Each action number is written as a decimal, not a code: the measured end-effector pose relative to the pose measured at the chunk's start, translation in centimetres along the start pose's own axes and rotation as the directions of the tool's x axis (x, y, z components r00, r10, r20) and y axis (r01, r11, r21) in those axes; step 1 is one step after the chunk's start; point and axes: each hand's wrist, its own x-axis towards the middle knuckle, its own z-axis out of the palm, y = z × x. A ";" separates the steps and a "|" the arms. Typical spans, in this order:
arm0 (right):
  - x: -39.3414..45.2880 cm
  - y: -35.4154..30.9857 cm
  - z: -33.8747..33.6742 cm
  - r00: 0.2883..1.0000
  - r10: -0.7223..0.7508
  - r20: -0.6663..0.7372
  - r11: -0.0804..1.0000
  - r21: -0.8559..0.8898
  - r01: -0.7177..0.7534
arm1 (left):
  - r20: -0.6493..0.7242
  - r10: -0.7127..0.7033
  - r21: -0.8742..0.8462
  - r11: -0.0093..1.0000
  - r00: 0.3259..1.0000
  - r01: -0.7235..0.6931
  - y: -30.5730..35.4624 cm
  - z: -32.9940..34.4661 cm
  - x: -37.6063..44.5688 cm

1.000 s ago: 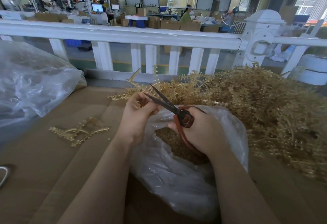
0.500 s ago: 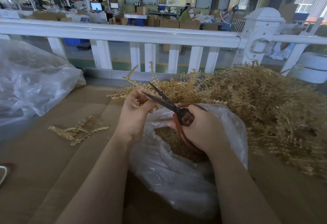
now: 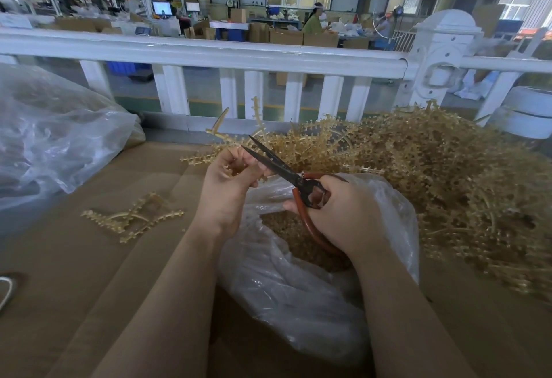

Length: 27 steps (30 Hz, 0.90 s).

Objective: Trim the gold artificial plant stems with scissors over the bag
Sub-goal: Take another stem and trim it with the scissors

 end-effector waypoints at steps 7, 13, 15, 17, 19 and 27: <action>0.0 0.0 0.0 1.000 0.007 -0.016 1.000 0.019 -0.007 | 0.075 0.025 -0.032 0.999 0.997 -0.023 -0.3 -0.6 0.2; -0.2 -0.3 -0.4 1.000 -0.014 -0.025 1.000 -0.020 0.014 | 0.082 0.056 0.111 0.992 0.995 -0.065 -0.5 -0.6 0.1; -0.1 -0.3 -0.5 0.999 -0.010 -0.031 0.999 -0.031 0.009 | 0.109 0.073 0.162 0.983 0.991 -0.090 -0.4 -0.4 0.0; -0.1 -0.3 -0.6 0.999 -0.004 -0.037 0.999 -0.043 0.003 | 0.118 0.083 0.174 0.979 0.990 -0.103 -0.3 -0.3 -0.1; -0.1 -0.3 -0.5 0.999 -0.002 -0.041 0.999 -0.042 0.000 | 0.114 0.082 0.168 0.981 0.990 -0.101 -0.3 -0.3 -0.1; -0.1 -0.1 -0.2 0.999 0.014 -0.032 1.000 -0.017 -0.014 | 0.112 0.061 0.116 0.990 0.992 -0.074 -0.2 -0.2 -0.1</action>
